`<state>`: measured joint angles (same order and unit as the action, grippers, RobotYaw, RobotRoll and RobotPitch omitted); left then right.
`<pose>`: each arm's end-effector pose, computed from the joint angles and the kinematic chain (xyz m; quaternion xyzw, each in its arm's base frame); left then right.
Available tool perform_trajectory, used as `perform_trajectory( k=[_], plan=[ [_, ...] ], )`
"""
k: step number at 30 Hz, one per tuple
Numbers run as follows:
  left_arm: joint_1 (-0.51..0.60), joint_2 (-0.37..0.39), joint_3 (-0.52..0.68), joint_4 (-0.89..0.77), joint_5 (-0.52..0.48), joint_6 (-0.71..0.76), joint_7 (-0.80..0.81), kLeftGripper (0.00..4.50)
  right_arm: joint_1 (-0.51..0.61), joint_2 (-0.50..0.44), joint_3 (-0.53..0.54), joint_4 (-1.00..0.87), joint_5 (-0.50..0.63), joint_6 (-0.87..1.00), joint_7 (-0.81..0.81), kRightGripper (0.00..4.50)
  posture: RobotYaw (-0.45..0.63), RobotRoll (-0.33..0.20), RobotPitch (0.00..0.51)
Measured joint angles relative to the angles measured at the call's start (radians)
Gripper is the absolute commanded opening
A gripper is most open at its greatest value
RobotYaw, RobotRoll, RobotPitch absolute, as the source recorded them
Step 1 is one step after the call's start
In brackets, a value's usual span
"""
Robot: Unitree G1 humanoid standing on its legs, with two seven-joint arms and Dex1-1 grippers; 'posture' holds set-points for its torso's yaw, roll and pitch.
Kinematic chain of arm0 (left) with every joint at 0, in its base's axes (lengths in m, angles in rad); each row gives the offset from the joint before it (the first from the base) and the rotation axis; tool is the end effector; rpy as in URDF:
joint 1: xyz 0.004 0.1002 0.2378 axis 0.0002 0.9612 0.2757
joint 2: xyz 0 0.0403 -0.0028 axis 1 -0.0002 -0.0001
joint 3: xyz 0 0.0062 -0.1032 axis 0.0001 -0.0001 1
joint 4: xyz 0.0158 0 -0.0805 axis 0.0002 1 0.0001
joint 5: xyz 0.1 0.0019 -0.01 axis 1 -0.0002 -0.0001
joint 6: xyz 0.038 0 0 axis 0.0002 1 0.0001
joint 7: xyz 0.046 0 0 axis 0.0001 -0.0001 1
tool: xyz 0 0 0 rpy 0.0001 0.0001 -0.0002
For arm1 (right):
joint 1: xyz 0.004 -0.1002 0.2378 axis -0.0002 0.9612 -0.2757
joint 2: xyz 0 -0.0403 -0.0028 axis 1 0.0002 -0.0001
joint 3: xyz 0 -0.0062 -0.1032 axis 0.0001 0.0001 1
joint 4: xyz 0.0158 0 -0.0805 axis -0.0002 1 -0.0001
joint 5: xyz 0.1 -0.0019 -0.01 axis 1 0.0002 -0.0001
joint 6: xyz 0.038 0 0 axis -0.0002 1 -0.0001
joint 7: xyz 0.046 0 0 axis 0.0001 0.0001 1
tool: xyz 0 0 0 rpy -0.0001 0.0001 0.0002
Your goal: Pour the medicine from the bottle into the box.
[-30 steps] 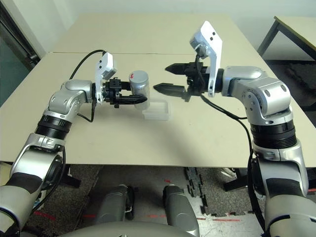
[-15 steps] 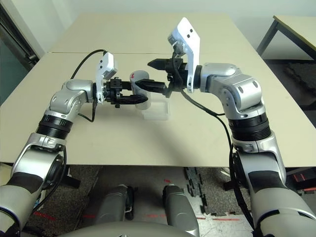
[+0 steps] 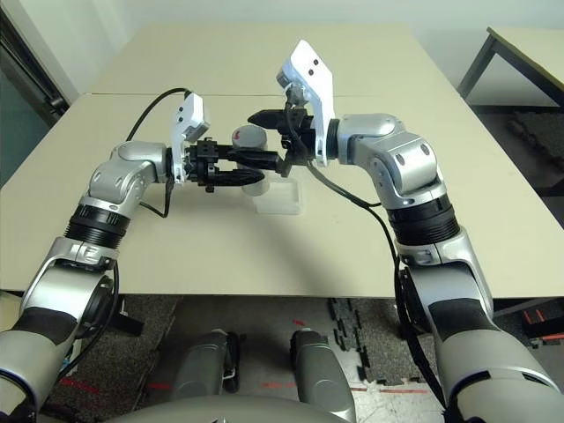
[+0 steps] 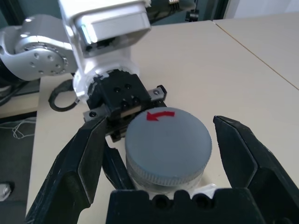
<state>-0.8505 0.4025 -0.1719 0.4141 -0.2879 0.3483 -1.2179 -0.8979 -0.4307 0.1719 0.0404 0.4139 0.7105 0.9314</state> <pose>0.3365 0.1638 0.1859 0.1024 0.0457 -0.6263 0.7715 0.3091 -0.1384 0.2386 -0.1056 0.0212 0.5766 0.8099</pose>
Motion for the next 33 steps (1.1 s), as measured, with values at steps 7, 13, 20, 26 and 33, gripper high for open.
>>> perform_trajectory(
  k=[7, 13, 20, 26, 33],
  plan=[
    [0.0, 0.002, 0.0, -0.001, 0.005, -0.003, -0.001, 2.45, -0.001, 0.01, 0.0, 0.005, -0.01, -0.002, 0.001, 2.59, 0.0, 0.0, 0.098],
    [0.001, 0.006, 0.001, -0.002, 0.009, -0.006, -0.003, 2.45, -0.008, 0.014, -0.002, 0.005, -0.009, 0.014, -0.001, 2.59, 0.0, 0.0, 0.094],
    [0.003, 0.008, 0.013, -0.008, 0.011, -0.035, -0.003, 2.45, -0.051, 0.03, -0.03, 0.013, 0.016, 0.085, -0.006, 2.59, -0.01, 0.0, 0.091],
    [0.049, 0.003, -0.026, -0.002, 0.036, -0.03, -0.003, 2.45, -0.147, 0.054, -0.118, 0.013, 0.075, 0.117, -0.05, 2.59, -0.01, 0.0, 0.09],
    [0.049, 0.006, -0.024, -0.002, 0.037, -0.03, 0.008, 2.45, -0.141, 0.029, -0.112, 0.136, -0.024, 0.03, -0.137, 2.59, -0.01, 0.0, 0.095]
  ],
)
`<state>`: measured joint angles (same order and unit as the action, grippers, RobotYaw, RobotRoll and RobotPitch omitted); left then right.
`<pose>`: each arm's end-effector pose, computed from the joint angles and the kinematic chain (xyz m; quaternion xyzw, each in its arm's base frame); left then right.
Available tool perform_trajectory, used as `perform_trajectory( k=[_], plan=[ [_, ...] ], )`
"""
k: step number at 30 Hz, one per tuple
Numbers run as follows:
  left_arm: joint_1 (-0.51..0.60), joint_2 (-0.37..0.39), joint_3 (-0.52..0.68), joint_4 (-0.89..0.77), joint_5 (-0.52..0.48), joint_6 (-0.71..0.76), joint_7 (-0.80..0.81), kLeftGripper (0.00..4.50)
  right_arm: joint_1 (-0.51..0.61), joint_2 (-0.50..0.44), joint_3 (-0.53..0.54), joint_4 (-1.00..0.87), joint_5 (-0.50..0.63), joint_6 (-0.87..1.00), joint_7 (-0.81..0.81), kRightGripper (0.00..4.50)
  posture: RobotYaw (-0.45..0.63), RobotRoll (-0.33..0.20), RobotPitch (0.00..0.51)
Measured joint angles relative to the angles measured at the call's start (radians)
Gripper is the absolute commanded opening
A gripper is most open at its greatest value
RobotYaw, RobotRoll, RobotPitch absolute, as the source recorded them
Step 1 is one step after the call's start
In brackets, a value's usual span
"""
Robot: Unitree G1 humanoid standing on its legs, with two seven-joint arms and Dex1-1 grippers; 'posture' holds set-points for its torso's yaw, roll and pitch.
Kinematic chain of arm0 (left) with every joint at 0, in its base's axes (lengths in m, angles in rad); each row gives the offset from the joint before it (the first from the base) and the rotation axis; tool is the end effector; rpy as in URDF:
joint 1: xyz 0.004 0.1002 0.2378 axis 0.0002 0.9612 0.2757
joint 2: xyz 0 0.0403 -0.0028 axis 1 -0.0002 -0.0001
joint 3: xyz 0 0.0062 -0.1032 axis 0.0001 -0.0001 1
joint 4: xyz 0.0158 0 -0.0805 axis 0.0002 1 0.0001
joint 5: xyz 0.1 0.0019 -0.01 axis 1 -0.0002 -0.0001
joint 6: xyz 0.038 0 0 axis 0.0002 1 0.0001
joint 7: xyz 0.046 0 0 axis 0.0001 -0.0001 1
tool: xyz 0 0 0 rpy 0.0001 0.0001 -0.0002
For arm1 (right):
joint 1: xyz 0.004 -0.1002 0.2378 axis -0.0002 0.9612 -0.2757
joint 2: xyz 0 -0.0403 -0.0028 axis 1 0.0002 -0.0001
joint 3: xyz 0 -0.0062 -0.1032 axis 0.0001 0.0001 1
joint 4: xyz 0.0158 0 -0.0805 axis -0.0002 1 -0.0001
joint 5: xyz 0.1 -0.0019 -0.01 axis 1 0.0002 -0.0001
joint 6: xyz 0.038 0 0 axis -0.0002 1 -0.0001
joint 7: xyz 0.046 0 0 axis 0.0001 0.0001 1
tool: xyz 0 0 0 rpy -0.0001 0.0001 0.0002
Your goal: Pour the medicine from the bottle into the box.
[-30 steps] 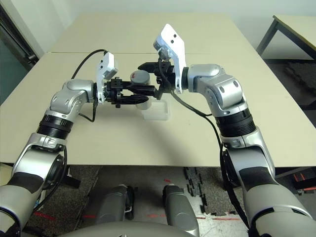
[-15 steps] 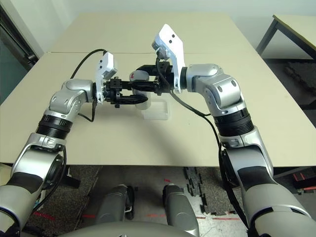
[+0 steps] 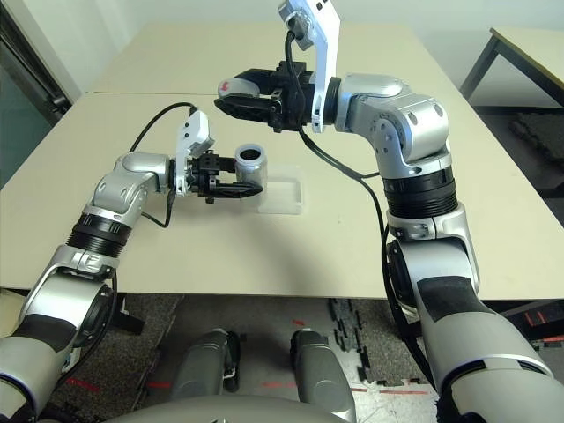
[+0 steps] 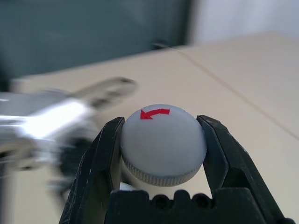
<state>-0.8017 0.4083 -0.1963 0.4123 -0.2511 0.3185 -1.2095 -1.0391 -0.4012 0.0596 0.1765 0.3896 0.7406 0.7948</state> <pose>0.3326 0.1662 0.1706 0.1176 0.0675 -0.6199 0.7729 0.3229 -0.1475 0.2703 -0.0722 -0.0129 0.4868 0.8704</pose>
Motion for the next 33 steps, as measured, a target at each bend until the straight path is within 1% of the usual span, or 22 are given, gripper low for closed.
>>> perform_trajectory(
  k=[3, 6, 9, 15, 19, 24, 28, 33],
  plan=[
    [-0.008, -0.004, 0.013, 0.019, 0.001, -0.002, 0.033, 2.45, 0.031, -0.005, -0.002, 0.062, -0.055, -0.071, -0.053, 2.59, -0.01, 0.0, 0.098],
    [-0.027, -0.009, 0.04, 0.068, 0.007, -0.02, 0.089, 2.45, 0.068, 0.029, -0.035, 0.131, -0.086, -0.143, -0.142, 2.59, 0.0, 0.0, 0.1],
    [-0.058, -0.018, 0.082, 0.136, 0.019, -0.059, 0.182, 2.45, 0.096, 0.059, -0.081, 0.198, -0.113, -0.226, -0.245, 2.59, 0.01, 0.0, 0.101],
    [-0.092, -0.043, 0.178, 0.284, 0.042, -0.165, 0.397, 2.45, 0.129, 0.074, -0.142, 0.294, -0.158, -0.36, -0.38, 2.59, 0.02, 0.0, 0.101],
    [-0.096, -0.051, 0.227, 0.402, 0.069, -0.25, 0.55, 2.45, 0.182, 0.07, -0.157, 0.371, -0.188, -0.443, -0.413, 2.59, 0.02, 0.0, 0.099],
    [-0.104, -0.088, 0.281, 0.527, 0.087, -0.345, 0.731, 2.45, 0.239, 0.081, -0.17, 0.459, -0.201, -0.506, -0.45, 2.59, 0.03, 0.0, 0.097],
    [-0.128, -0.097, 0.304, 0.597, 0.096, -0.391, 0.794, 2.45, 0.247, 0.09, -0.19, 0.512, -0.203, -0.547, -0.473, 2.59, 0.03, 0.0, 0.093],
    [-0.134, -0.117, 0.307, 0.681, 0.111, -0.431, 0.829, 2.45, 0.253, 0.108, -0.193, 0.62, -0.209, -0.603, -0.502, 2.59, 0.03, 0.0, 0.09]
  ],
)
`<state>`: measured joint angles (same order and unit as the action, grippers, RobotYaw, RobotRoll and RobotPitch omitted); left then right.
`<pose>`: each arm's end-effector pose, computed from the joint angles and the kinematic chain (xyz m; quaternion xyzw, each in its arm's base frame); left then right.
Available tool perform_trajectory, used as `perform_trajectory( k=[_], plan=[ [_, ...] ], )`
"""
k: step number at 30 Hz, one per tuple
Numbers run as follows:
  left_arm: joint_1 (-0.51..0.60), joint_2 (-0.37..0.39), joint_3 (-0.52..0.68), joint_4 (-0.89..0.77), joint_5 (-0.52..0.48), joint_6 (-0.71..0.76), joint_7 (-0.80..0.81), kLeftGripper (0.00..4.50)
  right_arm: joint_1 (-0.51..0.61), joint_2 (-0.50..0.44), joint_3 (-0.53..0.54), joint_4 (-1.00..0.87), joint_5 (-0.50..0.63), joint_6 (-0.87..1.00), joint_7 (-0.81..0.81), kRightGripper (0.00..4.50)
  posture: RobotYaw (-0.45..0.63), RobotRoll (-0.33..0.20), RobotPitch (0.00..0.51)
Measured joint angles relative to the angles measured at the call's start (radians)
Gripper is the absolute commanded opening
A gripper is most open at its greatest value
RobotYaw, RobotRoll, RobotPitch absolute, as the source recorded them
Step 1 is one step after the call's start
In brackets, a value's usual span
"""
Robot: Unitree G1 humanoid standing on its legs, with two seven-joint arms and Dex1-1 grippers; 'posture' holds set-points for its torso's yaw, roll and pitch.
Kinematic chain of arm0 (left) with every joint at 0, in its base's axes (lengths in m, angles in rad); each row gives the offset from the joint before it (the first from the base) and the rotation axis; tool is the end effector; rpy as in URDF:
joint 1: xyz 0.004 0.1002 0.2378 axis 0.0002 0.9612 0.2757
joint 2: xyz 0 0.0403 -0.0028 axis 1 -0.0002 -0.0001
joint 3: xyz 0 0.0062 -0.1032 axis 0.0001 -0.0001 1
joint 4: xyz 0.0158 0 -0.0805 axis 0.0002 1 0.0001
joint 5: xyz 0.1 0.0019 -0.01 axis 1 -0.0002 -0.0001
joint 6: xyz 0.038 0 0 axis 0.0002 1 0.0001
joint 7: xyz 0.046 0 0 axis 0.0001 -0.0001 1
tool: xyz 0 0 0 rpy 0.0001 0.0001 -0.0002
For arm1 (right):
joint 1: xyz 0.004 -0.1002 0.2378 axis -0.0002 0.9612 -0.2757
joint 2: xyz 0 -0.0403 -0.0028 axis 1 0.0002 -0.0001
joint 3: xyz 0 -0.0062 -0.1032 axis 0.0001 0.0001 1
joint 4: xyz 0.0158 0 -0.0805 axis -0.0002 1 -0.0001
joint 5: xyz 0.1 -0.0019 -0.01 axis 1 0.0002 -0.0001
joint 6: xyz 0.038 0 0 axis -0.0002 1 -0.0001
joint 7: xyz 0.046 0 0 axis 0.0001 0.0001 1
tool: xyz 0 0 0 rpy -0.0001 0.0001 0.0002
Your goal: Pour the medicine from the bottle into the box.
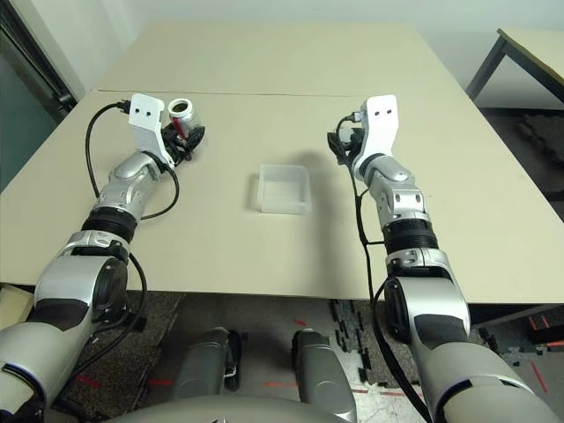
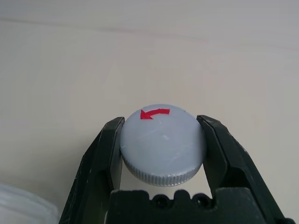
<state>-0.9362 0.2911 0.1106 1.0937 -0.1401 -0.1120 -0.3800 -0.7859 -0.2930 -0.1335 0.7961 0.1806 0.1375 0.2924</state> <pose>0.3524 0.1975 0.1215 0.0252 0.0187 -0.1413 0.9895 0.3371 -0.2052 0.1149 0.0058 0.0612 0.0940 0.9937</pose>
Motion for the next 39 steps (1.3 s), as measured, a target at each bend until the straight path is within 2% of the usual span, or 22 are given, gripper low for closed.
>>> perform_trajectory(
  k=[10, 24, 29, 30, 39],
  plan=[
    [0.0, 0.0, 0.027, 0.031, 0.004, -0.015, 0.002, 2.45, 0.008, 0.009, -0.009, 0.148, -0.007, -0.096, -0.022, 2.59, 0.04, 0.0, 0.09],
    [0.0, -0.005, 0.029, 0.031, 0.005, -0.015, -0.014, 2.45, 0.006, 0.034, -0.004, 0.175, -0.027, -0.104, -0.017, 2.59, 0.03, 0.0, 0.091],
    [-0.002, -0.011, 0.029, 0.032, 0.005, -0.015, -0.017, 2.45, 0.005, 0.031, -0.004, 0.177, -0.028, -0.103, -0.011, 4.31, 0.02, 0.0, 0.089],
    [-0.003, -0.012, 0.029, 0.033, 0.006, -0.015, -0.017, 2.45, 0.005, 0.029, -0.004, 0.177, -0.028, -0.103, -0.01, 4.5, 0.02, 0.0, 0.089],
    [-0.026, -0.016, 0.029, 0.055, 0.006, -0.015, -0.023, 2.45, -0.002, 0.01, -0.005, 0.168, -0.027, -0.103, 0.0, 4.5, 0.02, 0.0, 0.078]
  ],
)
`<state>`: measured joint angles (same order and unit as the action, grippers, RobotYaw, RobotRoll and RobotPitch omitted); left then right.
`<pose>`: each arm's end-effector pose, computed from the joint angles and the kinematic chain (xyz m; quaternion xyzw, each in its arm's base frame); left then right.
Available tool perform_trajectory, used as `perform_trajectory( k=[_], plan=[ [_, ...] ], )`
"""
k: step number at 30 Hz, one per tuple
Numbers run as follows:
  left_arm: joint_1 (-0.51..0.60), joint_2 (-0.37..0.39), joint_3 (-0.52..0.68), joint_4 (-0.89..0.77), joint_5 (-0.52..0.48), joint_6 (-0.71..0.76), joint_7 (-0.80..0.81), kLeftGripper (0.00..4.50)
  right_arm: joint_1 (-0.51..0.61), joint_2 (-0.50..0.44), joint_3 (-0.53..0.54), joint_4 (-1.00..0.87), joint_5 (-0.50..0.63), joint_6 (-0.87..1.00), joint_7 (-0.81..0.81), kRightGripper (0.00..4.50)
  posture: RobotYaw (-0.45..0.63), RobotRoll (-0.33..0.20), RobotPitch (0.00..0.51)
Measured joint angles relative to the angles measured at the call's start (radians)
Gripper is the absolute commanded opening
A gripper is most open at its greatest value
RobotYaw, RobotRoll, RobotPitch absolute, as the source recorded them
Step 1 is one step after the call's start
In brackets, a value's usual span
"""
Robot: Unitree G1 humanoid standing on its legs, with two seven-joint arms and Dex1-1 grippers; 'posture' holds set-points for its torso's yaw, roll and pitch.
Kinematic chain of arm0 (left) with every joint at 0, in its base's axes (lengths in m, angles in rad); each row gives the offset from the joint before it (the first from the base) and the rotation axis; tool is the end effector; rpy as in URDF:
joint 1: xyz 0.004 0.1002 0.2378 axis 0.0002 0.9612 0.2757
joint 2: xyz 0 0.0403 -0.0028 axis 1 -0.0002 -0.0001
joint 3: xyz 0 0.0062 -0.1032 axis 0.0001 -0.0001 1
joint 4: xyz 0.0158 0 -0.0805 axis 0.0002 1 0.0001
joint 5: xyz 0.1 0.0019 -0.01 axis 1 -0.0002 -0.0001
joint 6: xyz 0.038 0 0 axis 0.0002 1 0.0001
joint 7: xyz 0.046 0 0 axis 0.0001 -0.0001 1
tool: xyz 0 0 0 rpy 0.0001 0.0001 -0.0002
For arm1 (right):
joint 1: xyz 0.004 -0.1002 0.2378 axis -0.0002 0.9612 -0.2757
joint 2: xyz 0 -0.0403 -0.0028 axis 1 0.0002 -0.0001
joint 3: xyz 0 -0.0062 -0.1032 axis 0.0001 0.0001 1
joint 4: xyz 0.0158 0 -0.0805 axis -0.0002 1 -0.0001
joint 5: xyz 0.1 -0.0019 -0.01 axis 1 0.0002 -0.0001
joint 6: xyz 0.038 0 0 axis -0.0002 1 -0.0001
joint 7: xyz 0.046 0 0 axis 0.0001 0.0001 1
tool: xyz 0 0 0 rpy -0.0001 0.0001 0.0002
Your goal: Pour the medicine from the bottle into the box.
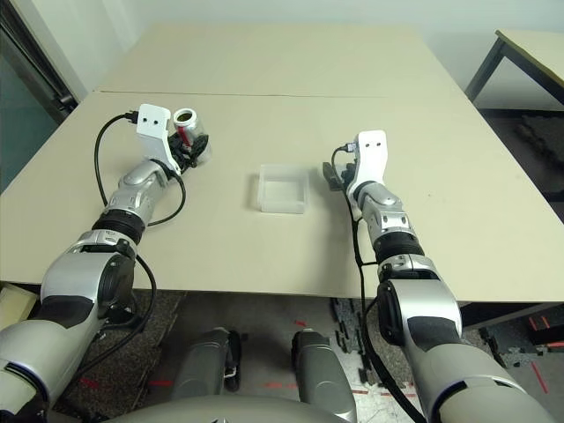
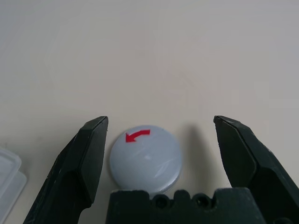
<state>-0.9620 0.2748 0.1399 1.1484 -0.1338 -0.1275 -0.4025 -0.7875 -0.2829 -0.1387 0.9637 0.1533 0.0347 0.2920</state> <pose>0.3541 0.1937 0.1198 0.0093 0.0231 -0.1505 0.9883 0.3332 -0.2078 0.0890 0.0041 0.0935 0.0816 0.9923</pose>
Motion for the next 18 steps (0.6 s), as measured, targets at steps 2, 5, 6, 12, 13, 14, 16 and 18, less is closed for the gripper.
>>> perform_trajectory(
  k=[2, 5, 6, 12, 13, 14, 16, 18],
  plan=[
    [0.0, 0.0, 0.0, 0.003, 0.0, 0.0, -0.002, 2.45, 0.002, -0.015, -0.003, -0.035, 0.003, 0.006, 0.011, 4.5, 0.02, 0.0, 0.077],
    [0.0, 0.002, 0.001, 0.008, 0.0, 0.0, -0.006, 2.45, 0.017, -0.041, -0.023, -0.124, 0.017, 0.024, 0.023, 4.5, 0.01, 0.0, 0.074],
    [-0.001, 0.003, 0.001, 0.009, 0.0, 0.0, -0.008, 2.45, 0.032, -0.052, -0.029, -0.16, 0.024, 0.036, 0.03, 4.5, 0.0, 0.0, 0.074],
    [-0.011, 0.036, 0.018, 0.078, 0.005, 0.029, 0.004, 2.45, 0.332, -0.166, -0.097, -0.562, 0.128, 0.227, 0.123, 4.5, -0.05, 0.0, 0.077],
    [-0.012, 0.043, 0.016, 0.09, 0.013, 0.038, 0.005, 2.45, 0.365, -0.179, -0.108, -0.608, 0.144, 0.259, 0.135, 4.5, -0.06, 0.0, 0.079],
    [-0.017, 0.043, 0.007, 0.1, 0.026, 0.047, 0.007, 2.45, 0.413, -0.202, -0.118, -0.673, 0.163, 0.298, 0.148, 4.5, -0.06, 0.0, 0.08],
    [-0.047, 0.044, -0.022, 0.127, 0.066, 0.055, 0.01, 2.45, 0.506, -0.245, -0.138, -0.798, 0.206, 0.376, 0.189, 4.5, -0.09, 0.0, 0.078],
    [-0.078, 0.041, -0.043, 0.133, 0.097, 0.061, 0.014, 2.45, 0.573, -0.27, -0.158, -0.884, 0.242, 0.433, 0.215, 4.5, -0.11, 0.0, 0.081]
  ],
)
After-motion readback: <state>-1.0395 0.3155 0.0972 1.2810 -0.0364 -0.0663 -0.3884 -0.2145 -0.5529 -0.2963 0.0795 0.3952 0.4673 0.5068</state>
